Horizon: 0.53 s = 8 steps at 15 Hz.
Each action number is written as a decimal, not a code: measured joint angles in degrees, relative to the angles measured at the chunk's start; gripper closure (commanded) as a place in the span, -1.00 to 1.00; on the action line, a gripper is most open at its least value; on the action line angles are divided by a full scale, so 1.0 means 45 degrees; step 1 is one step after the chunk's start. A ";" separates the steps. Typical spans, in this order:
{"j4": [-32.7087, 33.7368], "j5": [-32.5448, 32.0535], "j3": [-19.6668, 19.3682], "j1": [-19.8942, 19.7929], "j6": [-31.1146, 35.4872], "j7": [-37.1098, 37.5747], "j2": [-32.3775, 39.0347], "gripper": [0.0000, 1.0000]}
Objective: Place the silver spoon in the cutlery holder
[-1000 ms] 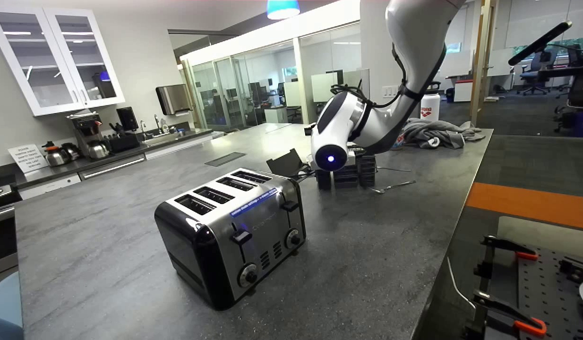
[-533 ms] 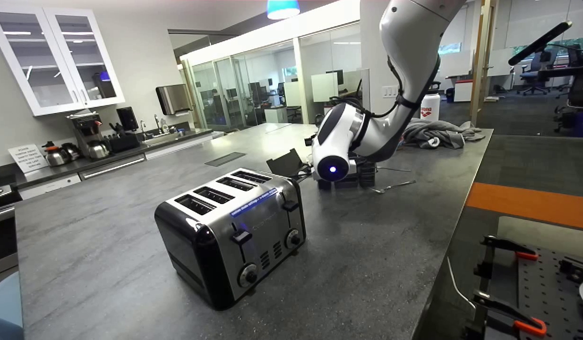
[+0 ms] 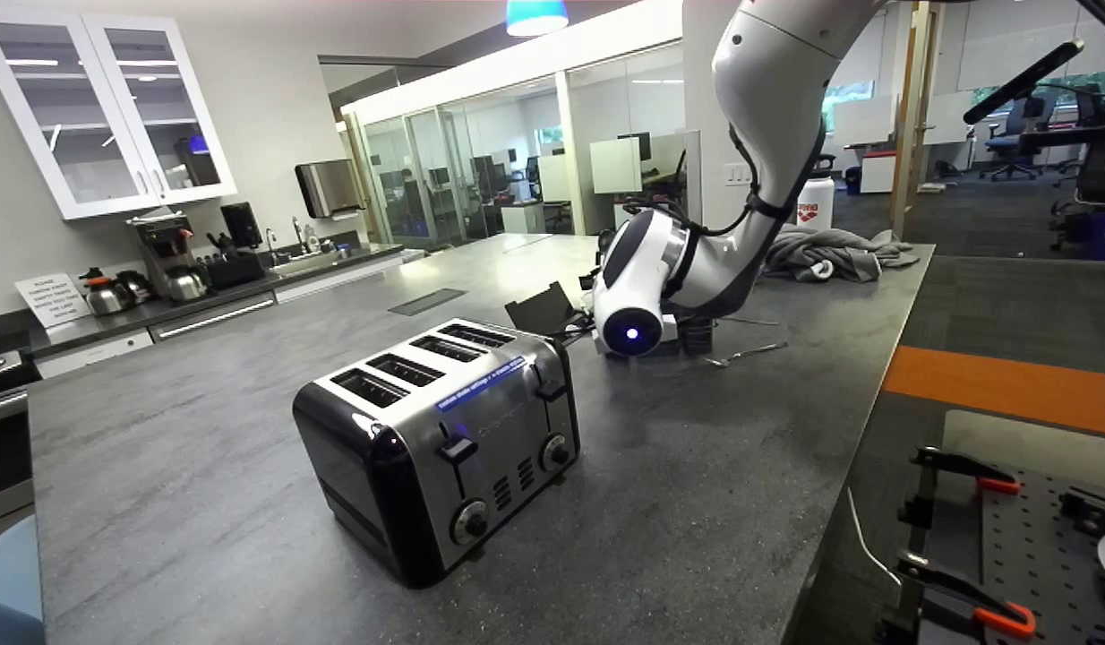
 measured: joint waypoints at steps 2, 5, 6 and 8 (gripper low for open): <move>0.0026 0.0000 0.0000 -0.0007 0.0002 0.0000 0.0211 0.96; 0.0060 -0.0001 0.0001 -0.0021 0.0002 0.0000 0.0519 0.17; 0.0061 -0.0001 0.0001 -0.0030 0.0002 0.0000 0.0582 0.03; 0.0063 -0.0005 0.0004 -0.0042 0.0002 0.0000 0.0622 -0.28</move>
